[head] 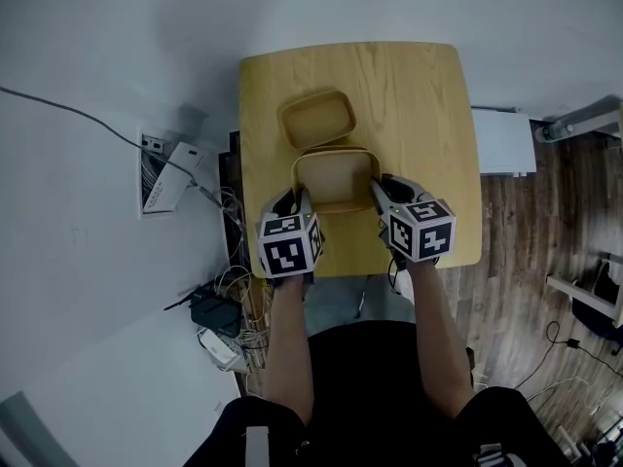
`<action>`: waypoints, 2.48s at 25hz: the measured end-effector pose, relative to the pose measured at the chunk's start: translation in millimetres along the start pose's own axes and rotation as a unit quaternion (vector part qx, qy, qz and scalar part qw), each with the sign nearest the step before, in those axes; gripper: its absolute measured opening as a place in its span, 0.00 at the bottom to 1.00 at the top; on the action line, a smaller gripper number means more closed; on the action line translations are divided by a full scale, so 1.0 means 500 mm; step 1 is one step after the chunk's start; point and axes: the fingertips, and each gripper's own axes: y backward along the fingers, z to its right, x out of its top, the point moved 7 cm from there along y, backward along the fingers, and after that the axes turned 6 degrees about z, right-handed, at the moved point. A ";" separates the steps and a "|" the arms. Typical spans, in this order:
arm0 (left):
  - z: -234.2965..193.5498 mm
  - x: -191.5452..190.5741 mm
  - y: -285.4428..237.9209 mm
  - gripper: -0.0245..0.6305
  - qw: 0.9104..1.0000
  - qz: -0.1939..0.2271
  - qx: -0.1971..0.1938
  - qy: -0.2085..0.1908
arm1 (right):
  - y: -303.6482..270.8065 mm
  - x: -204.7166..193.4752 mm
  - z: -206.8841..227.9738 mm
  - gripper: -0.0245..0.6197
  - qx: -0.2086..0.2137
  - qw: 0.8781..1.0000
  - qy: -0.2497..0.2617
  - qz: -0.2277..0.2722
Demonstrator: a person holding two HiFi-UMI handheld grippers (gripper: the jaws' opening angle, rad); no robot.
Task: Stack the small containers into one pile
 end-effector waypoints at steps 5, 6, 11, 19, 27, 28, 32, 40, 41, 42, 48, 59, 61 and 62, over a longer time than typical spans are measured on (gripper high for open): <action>-0.008 -0.016 -0.030 0.11 1.000 -0.017 -0.010 0.004 | -0.018 -0.016 0.012 0.13 -0.009 1.000 -0.012 -0.013; -0.010 -0.018 -0.035 0.11 1.000 -0.020 -0.012 0.005 | -0.021 -0.018 0.014 0.13 -0.011 1.000 -0.013 -0.016; -0.013 -0.030 -0.061 0.11 0.999 -0.039 -0.015 -0.002 | -0.033 -0.029 0.021 0.13 -0.016 0.999 -0.018 -0.027; -0.016 -0.035 -0.081 0.15 0.999 -0.039 -0.017 -0.019 | -0.046 -0.028 0.023 0.13 -0.022 0.999 -0.015 -0.026; -0.028 -0.014 -0.093 0.15 0.999 -0.030 -0.016 -0.030 | -0.059 -0.017 0.016 0.13 -0.030 0.999 -0.013 -0.027; -0.028 -0.013 -0.095 0.15 0.999 -0.031 -0.017 -0.032 | -0.059 -0.018 0.018 0.13 -0.032 0.999 -0.014 -0.028; -0.028 -0.011 -0.109 0.15 0.998 -0.038 -0.022 -0.042 | -0.064 -0.024 0.023 0.13 -0.038 0.999 -0.021 -0.031; -0.020 -0.021 -0.139 0.19 0.995 -0.053 -0.031 -0.078 | -0.066 -0.039 0.036 0.13 -0.061 0.997 -0.022 -0.035; -0.020 -0.026 -0.143 0.22 0.995 -0.055 -0.032 -0.080 | -0.066 -0.040 0.036 0.13 -0.066 0.997 -0.018 -0.034; -0.020 -0.030 -0.146 0.22 0.995 -0.057 -0.033 -0.081 | -0.067 -0.041 0.037 0.15 -0.070 0.997 -0.015 -0.033; -0.026 -0.047 -0.163 0.22 0.994 -0.070 -0.042 -0.073 | -0.075 -0.051 0.042 0.25 -0.082 0.996 -0.012 -0.038; -0.046 -0.060 -0.177 0.22 0.994 -0.084 -0.059 -0.028 | -0.093 -0.074 0.049 0.25 -0.089 0.994 -0.028 -0.052; -0.046 -0.064 -0.175 0.22 0.994 -0.083 -0.060 -0.026 | -0.095 -0.076 0.046 0.25 -0.085 0.995 -0.028 -0.053; -0.044 -0.066 -0.173 0.21 0.994 -0.083 -0.061 -0.026 | -0.095 -0.077 0.045 0.25 -0.082 0.995 -0.030 -0.054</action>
